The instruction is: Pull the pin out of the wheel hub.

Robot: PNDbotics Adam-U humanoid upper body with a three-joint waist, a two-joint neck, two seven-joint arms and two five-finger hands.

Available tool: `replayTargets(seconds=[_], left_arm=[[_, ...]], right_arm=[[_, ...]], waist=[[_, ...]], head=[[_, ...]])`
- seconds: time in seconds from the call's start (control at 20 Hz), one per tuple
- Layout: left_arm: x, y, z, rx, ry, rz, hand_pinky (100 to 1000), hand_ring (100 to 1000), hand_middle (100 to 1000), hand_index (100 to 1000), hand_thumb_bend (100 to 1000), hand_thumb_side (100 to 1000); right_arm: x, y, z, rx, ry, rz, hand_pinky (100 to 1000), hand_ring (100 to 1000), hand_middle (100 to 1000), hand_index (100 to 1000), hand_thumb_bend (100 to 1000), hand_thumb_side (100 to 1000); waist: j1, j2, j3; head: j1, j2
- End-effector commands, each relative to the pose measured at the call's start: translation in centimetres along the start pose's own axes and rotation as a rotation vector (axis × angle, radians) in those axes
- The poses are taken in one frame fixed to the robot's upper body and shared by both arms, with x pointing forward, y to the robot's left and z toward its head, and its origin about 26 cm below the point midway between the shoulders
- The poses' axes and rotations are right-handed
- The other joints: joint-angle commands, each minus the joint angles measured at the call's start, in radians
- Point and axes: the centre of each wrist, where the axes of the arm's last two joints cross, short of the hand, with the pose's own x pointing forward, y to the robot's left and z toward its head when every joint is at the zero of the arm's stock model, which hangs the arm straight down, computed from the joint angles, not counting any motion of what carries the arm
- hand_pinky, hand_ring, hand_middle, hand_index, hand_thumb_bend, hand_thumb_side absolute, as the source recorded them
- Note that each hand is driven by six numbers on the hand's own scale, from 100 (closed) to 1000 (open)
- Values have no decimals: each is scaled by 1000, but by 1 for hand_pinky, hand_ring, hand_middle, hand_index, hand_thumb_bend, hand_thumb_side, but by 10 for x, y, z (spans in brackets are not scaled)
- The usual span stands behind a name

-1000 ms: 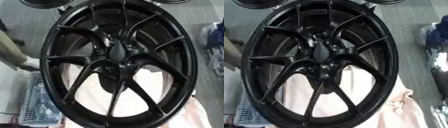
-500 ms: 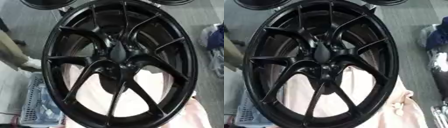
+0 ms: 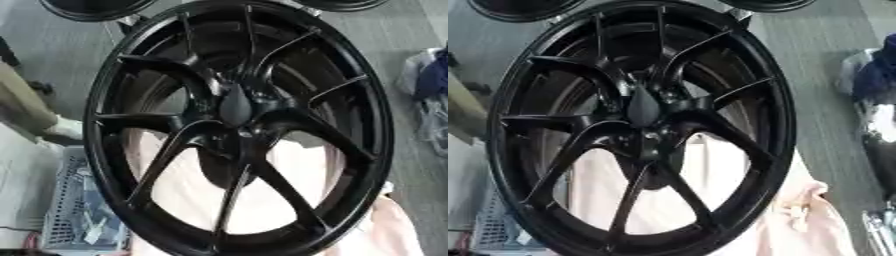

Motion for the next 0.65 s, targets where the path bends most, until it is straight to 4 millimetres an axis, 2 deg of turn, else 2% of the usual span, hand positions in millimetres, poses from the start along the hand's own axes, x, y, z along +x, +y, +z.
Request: replayTargets(seconds=[0.05, 0.2, 0.35, 0.4, 0.65], left_arm=[[13, 16, 7, 94, -31, -14, 798, 764, 622, 754, 100, 635], [30, 12, 11, 175, -114, 17, 771, 706, 555, 710, 100, 621], [57, -4, 17, 232, -242, 61, 763, 679, 565, 707, 100, 618], [69, -13, 19, 242, -296, 97, 764, 678, 588, 719, 100, 623], [117, -75, 41, 258, -477, 272, 761, 669, 591, 725, 100, 649]], right_arm=[[6, -5, -7, 8, -39, 9, 600, 708, 629, 746, 100, 337], [6, -6, -8, 13, -46, 12, 600, 708, 629, 746, 100, 332], [7, -6, -10, 19, -54, 14, 601, 709, 630, 747, 100, 347], [7, -6, -11, 21, -58, 15, 602, 710, 631, 748, 100, 323], [9, -7, -15, 22, -78, 15, 604, 713, 635, 750, 100, 312]], waist=[[0, -33, 2], [-3, -33, 8], [-7, -31, 14], [-8, -31, 16], [-15, -30, 15]], head=[[2, -7], [1, -7], [0, -8], [0, -8], [7, -12]])
